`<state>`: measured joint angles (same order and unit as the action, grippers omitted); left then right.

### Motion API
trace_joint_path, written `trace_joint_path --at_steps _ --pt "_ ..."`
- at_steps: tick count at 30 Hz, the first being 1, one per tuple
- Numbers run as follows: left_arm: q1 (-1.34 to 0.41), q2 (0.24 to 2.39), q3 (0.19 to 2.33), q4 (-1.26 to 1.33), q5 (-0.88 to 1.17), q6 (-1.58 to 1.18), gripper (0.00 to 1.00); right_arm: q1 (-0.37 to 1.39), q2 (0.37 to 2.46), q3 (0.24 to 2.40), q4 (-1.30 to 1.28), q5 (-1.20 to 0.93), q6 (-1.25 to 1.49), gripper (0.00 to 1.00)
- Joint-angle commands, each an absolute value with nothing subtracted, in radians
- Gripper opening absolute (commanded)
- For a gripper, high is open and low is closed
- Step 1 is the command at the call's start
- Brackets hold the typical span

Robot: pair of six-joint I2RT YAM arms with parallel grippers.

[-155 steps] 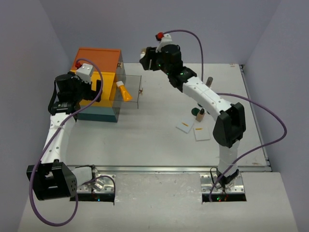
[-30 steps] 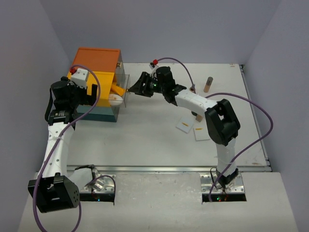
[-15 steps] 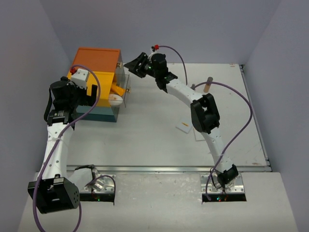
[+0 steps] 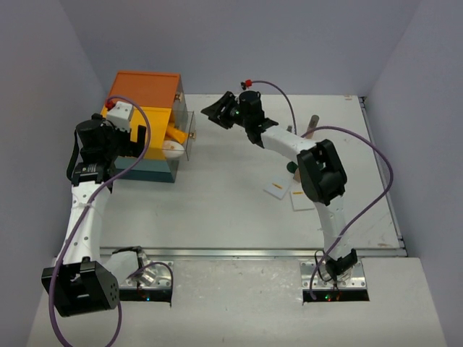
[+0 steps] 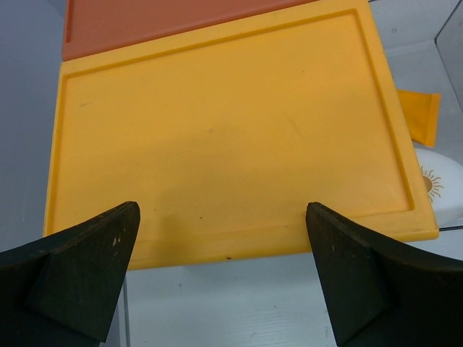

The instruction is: Organize the makeup

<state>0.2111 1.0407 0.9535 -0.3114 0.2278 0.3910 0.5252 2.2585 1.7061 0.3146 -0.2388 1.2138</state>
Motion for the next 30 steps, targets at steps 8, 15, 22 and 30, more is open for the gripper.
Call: trace_joint_path --at_steps 8,15,22,30 --pt "0.219 1.034 1.011 -0.333 0.266 0.363 1.00 0.538 2.104 1.554 0.477 -0.344 1.230 0.41" --pt "0.219 1.020 1.026 -0.344 0.259 0.362 1.00 0.618 2.189 1.671 0.416 -0.345 1.201 0.38" --pt "0.219 1.017 1.011 -0.342 0.238 0.374 1.00 0.666 2.297 1.853 0.366 -0.333 1.201 0.38" --pt "0.219 1.031 1.003 -0.327 0.239 0.380 1.00 0.681 2.419 1.991 0.338 -0.313 1.238 0.38"
